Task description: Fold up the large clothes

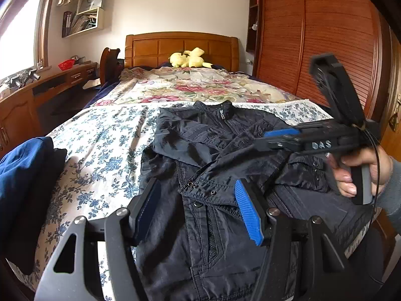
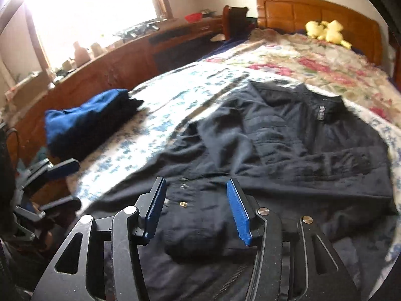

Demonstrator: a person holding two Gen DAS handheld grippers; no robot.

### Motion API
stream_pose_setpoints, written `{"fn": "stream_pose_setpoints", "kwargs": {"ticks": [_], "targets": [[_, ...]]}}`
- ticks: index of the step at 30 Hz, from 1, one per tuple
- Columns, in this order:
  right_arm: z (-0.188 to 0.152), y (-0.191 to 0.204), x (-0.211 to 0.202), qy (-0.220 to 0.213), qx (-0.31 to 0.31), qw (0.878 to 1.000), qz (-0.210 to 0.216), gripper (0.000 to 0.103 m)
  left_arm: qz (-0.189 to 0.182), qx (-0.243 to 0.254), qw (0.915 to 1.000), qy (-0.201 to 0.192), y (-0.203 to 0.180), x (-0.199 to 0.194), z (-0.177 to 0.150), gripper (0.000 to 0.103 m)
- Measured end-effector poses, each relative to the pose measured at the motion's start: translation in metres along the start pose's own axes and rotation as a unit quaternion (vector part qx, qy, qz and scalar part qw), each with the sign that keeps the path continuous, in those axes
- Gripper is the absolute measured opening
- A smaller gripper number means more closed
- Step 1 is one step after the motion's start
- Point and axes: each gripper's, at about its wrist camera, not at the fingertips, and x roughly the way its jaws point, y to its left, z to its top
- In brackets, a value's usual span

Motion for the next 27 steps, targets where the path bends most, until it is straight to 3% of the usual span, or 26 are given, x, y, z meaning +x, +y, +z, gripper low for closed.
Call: {"fn": "stream_pose_setpoints", "kwargs": {"ticks": [7, 15, 21, 27], "targets": [[-0.057, -0.037, -0.033, -0.001, 0.012, 0.996, -0.083, 0.051, -0.012, 0.012, 0.9996, 0.023, -0.009, 0.006, -0.010, 0.061], [-0.141, -0.088, -0.104, 0.019, 0.053, 0.984, -0.167, 0.051, -0.017, 0.024, 0.9979, 0.059, -0.019, -0.004, -0.032, 0.061], [-0.193, -0.113, -0.151, 0.032, 0.095, 0.973, -0.206, 0.051, -0.002, 0.018, 0.9964, 0.082, -0.014, -0.012, -0.043, 0.061], [-0.231, -0.123, -0.180, 0.044, 0.126, 0.967, -0.216, 0.051, 0.014, -0.005, 0.9932, 0.115, 0.006, -0.012, -0.056, 0.061]]}}
